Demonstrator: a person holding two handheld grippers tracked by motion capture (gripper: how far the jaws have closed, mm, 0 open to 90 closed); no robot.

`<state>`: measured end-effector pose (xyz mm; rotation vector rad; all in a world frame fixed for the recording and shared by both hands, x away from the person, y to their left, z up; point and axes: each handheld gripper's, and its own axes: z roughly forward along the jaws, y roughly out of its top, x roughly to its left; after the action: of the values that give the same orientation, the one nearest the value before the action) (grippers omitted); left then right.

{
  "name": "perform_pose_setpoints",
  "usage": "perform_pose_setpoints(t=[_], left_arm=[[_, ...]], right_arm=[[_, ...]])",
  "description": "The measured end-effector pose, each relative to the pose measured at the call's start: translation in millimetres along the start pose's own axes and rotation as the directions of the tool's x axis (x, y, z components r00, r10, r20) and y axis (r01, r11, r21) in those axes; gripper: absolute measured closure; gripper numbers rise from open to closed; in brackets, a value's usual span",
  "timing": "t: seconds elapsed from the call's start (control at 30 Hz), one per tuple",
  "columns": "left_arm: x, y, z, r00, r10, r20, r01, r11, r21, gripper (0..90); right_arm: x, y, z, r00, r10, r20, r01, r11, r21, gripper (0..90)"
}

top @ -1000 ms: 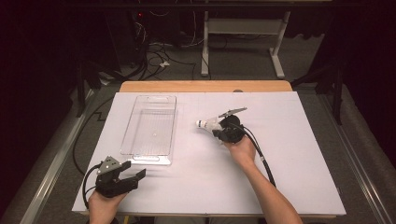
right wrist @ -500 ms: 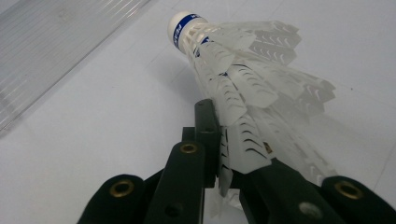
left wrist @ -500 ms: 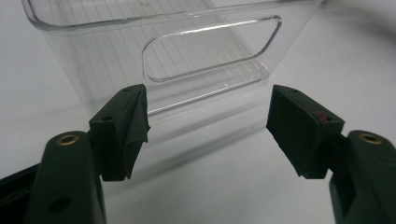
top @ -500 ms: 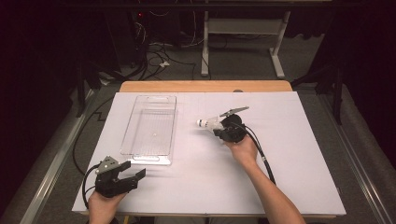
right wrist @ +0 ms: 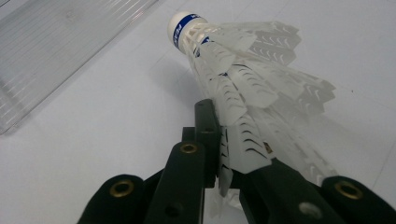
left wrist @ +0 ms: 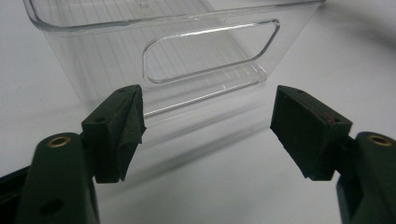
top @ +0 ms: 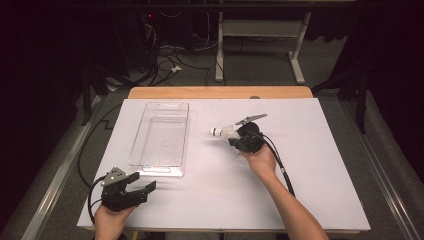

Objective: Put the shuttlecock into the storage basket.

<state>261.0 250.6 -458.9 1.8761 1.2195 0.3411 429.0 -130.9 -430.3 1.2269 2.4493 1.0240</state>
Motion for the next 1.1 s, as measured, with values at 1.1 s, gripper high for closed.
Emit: perform_pose_setpoints(t=[1.1], left_arm=[[-1.5, -0.5, 1.8, 0.9997, 0.022, -0.006, -0.022, 0.9995, 0.022, 26.2]], right_arm=[[5.3, 3.3, -10.6, 0.9990, -0.020, -0.041, 0.020, 1.000, -0.001, 89.1]])
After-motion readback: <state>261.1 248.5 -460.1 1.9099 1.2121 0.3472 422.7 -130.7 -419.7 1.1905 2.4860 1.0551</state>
